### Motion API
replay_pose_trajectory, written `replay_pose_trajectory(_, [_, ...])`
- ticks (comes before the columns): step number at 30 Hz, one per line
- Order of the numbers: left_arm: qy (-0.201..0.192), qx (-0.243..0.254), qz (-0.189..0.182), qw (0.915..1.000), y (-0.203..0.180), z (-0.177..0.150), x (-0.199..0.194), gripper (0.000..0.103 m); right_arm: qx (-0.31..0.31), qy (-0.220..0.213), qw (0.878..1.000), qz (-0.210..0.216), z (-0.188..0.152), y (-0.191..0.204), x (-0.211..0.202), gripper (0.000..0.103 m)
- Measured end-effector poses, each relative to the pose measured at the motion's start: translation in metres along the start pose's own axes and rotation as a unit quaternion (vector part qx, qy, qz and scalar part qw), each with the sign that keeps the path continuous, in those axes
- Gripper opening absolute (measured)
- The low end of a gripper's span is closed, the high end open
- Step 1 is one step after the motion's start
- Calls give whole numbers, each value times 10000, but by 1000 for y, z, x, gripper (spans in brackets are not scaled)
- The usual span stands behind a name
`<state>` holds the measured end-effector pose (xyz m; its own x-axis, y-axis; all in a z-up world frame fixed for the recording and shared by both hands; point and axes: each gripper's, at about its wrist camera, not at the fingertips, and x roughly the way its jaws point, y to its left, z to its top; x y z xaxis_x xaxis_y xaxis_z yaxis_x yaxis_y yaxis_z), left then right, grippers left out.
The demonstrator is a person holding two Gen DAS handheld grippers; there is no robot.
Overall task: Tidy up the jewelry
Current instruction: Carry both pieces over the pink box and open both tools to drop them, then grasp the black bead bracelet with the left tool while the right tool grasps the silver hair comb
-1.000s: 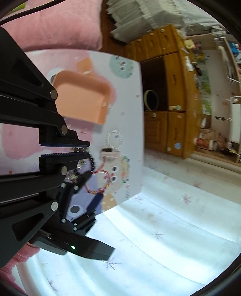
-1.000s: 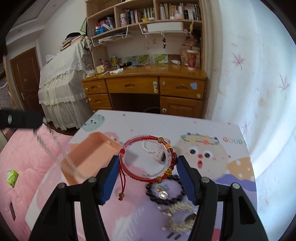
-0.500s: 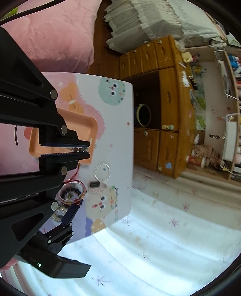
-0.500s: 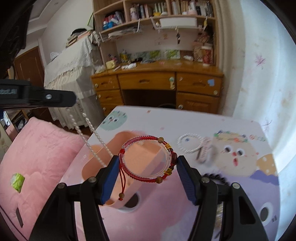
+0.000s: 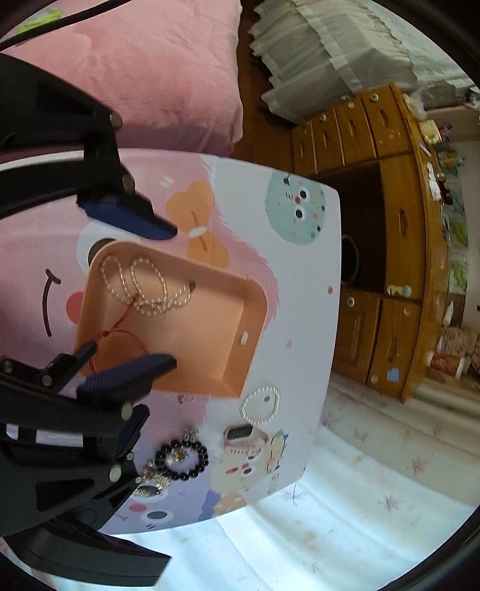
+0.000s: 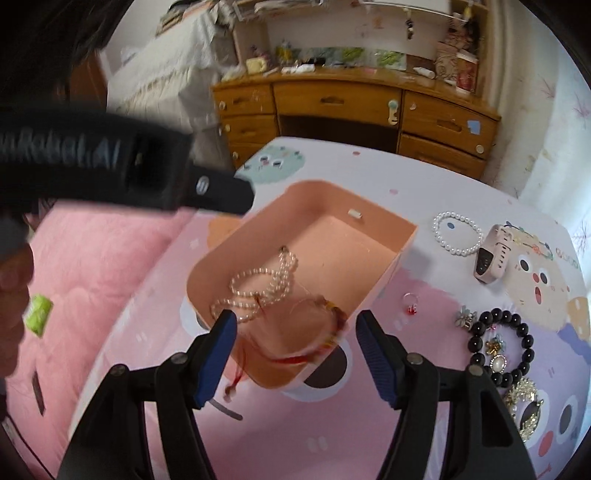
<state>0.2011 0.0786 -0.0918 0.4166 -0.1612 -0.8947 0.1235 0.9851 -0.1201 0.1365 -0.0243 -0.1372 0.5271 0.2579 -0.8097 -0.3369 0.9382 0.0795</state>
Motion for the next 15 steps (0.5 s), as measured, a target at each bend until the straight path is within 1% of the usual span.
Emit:
replay_pose_trajectory(2, [18, -18, 44, 10000, 2, 2, -1, 70, -156, 7, 9999, -35, -1, 3, -1, 68])
replay_pose_trajectory(3, [0, -34, 130, 9999, 2, 3, -2, 80, -197, 2, 9998, -80, -2, 3, -3, 69])
replay_pose_trajectory(4, [-47, -52, 252, 9997, 2, 3, -4, 84, -206, 5, 9997, -137, -2, 3, -5, 72])
replay_pose_trajectory(5, [-102, -55, 360, 9993, 1, 3, -5, 84, -198, 2, 9996, -176, -3, 1, -7, 75])
replay_pose_trajectory(7, [-135, -8, 399, 9991, -2, 4, -7, 84, -171, -18, 9996, -210, -5, -4, -11, 75])
replay_pose_trajectory(8, [-113, 14, 398, 9991, -5, 4, -7, 85, -157, -21, 9996, -230, -6, -6, -13, 75])
replay_pose_trajectory(10, [-76, 57, 396, 9992, -12, 3, -6, 90, -130, -10, 9994, -322, -13, -13, -18, 75])
replay_pose_trajectory(13, [-60, 179, 386, 9991, -27, 1, -5, 91, -122, 24, 9987, -489, -24, -25, -26, 75])
replay_pose_trajectory(15, [-31, 283, 302, 9991, -41, -1, -4, 91, -127, 23, 9980, -614, -34, -34, -34, 75])
